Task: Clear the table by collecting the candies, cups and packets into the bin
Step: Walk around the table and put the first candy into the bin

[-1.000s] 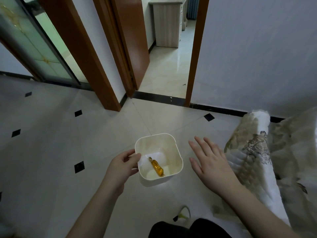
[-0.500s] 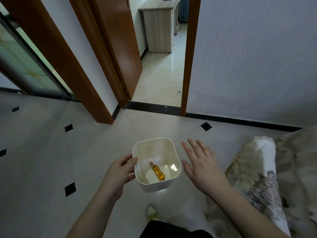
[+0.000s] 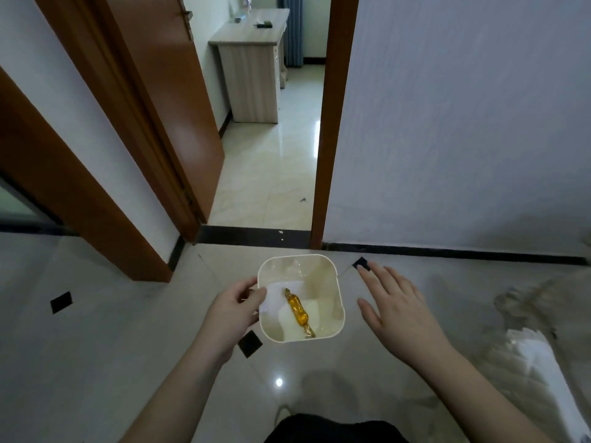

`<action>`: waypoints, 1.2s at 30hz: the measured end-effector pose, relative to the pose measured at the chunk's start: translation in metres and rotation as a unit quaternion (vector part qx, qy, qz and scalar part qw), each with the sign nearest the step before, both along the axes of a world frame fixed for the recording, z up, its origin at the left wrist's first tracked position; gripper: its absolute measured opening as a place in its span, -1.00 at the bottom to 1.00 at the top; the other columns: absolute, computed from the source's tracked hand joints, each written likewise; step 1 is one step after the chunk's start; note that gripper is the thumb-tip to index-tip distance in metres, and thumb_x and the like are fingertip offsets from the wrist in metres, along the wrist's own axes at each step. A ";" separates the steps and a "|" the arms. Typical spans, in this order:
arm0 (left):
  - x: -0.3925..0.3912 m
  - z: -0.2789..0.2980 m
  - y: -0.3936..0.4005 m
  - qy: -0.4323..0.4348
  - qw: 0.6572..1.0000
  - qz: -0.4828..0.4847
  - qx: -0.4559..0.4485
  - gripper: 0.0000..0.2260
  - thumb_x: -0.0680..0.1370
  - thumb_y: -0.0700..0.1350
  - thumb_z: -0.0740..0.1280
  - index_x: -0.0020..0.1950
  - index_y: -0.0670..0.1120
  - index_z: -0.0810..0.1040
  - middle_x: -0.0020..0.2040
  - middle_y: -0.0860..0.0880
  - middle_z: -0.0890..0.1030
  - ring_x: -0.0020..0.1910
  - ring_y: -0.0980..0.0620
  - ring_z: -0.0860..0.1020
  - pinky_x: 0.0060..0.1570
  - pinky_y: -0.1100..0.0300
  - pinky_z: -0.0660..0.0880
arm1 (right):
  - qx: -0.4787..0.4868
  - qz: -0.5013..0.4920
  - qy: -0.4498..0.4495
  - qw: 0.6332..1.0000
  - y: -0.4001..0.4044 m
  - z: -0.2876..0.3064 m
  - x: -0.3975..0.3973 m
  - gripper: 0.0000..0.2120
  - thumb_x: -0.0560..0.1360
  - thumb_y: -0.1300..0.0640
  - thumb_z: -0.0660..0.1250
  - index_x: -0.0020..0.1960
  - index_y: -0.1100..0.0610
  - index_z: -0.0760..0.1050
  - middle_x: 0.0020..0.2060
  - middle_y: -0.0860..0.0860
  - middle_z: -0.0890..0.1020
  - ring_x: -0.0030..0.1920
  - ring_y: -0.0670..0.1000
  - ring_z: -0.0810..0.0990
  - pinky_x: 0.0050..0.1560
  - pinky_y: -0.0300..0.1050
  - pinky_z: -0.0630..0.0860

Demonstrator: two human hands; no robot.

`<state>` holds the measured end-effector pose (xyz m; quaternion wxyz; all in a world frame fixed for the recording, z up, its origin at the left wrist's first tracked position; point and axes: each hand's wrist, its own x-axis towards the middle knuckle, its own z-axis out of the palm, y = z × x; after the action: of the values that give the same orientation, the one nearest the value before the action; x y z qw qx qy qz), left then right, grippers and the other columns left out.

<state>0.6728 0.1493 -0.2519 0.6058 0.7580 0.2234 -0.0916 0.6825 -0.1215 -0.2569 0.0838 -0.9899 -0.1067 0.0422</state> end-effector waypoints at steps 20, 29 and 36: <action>0.235 -0.003 -0.147 0.047 0.976 -0.210 -0.024 -0.68 0.62 -0.08 0.34 0.38 -0.04 0.56 0.25 -0.08 0.63 0.22 -0.11 0.58 0.17 -0.17 0.59 | -0.001 -0.227 -0.017 0.974 -0.131 -0.004 0.137 -0.47 0.60 -0.16 -0.04 0.53 -0.05 0.04 0.53 -0.04 0.14 0.51 0.05 0.10 0.45 0.03 0.11; 0.320 0.004 -0.266 0.045 0.956 -0.289 -0.016 -0.66 0.62 -0.07 0.33 0.40 -0.03 0.54 0.23 -0.05 0.64 0.16 -0.06 0.61 0.09 -0.07 0.63 | -0.001 -0.278 -0.022 0.960 -0.222 -0.004 0.185 -0.51 0.60 -0.07 0.00 0.50 -0.03 0.12 0.50 -0.01 0.22 0.49 0.07 0.16 0.44 0.03 0.12; 0.376 -0.014 -0.343 0.068 0.930 -0.358 -0.054 -0.72 0.62 -0.06 0.34 0.33 0.01 0.60 0.08 -0.02 0.72 0.01 0.00 0.70 -0.18 0.16 0.65 | -0.033 -0.363 -0.026 0.931 -0.277 -0.001 0.199 -0.53 0.58 -0.06 0.08 0.47 0.01 0.20 0.45 0.03 0.33 0.45 0.10 0.26 0.44 0.09 0.14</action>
<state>1.0487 -0.1941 -0.2656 0.5564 0.7457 -0.0274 -0.3655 0.8813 -0.3988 -0.2582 0.0577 -0.9639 0.2595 -0.0133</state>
